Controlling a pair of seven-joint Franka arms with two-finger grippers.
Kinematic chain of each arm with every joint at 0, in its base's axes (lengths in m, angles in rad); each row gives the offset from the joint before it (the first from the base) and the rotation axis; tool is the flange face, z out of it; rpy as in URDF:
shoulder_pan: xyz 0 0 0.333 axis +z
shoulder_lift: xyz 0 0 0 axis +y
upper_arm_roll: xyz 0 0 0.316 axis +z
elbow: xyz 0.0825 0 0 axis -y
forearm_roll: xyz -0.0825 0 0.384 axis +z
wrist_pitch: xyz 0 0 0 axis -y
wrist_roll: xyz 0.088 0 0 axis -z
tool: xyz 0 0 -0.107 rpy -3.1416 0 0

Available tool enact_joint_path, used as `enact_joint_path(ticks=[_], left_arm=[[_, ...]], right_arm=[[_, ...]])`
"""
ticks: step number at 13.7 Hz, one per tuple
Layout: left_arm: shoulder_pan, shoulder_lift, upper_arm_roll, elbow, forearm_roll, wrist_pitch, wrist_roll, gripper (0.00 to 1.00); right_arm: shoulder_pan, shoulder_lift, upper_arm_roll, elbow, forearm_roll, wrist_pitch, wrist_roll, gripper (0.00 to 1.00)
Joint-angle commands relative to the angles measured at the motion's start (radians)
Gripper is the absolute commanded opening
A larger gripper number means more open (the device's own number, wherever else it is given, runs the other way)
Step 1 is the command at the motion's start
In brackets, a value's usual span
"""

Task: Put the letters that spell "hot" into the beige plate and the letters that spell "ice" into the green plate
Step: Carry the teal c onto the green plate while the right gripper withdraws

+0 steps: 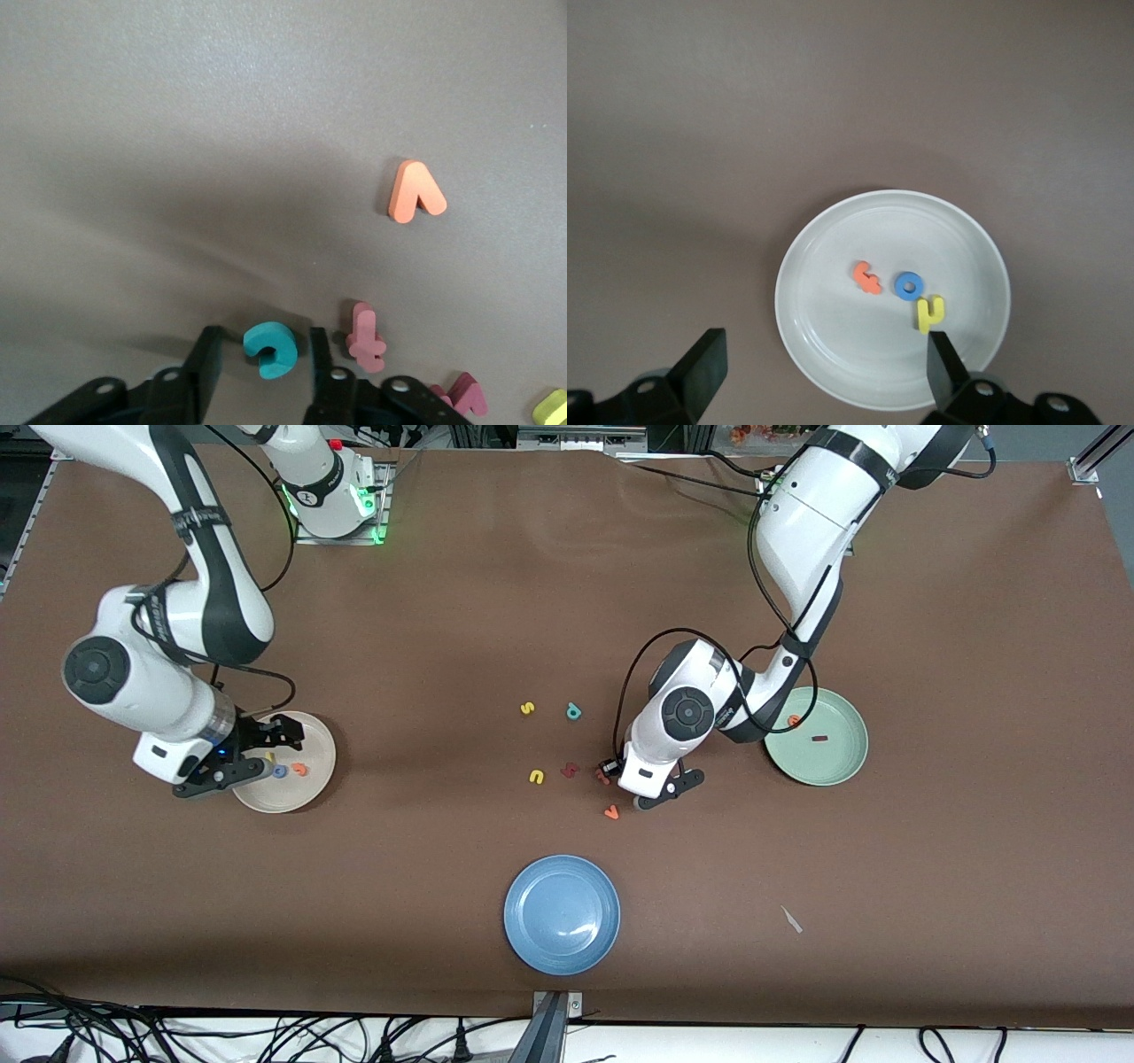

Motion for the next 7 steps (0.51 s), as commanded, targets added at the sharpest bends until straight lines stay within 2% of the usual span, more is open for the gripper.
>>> enact_joint_path(ticks=[1,5,7], left_arm=[[-0.019,0.026,0.009,0.033,0.034,-0.002,-0.034,0.30],[-0.022,0.027,0.009,0.033,0.036,-0.002,-0.034,0.19],[-0.021,0.026,0.009,0.033,0.036,-0.004,-0.034,0.09]], right_arm=[[-0.003,-0.089,0.002,0.051,0.022,-0.141,-0.010,1.00],[-0.003,-0.112,0.000,0.250,0.025,-0.377,-0.013,1.00],[-0.003,-0.129,0.005,0.295,0.039,-0.438,0.013,1.00]])
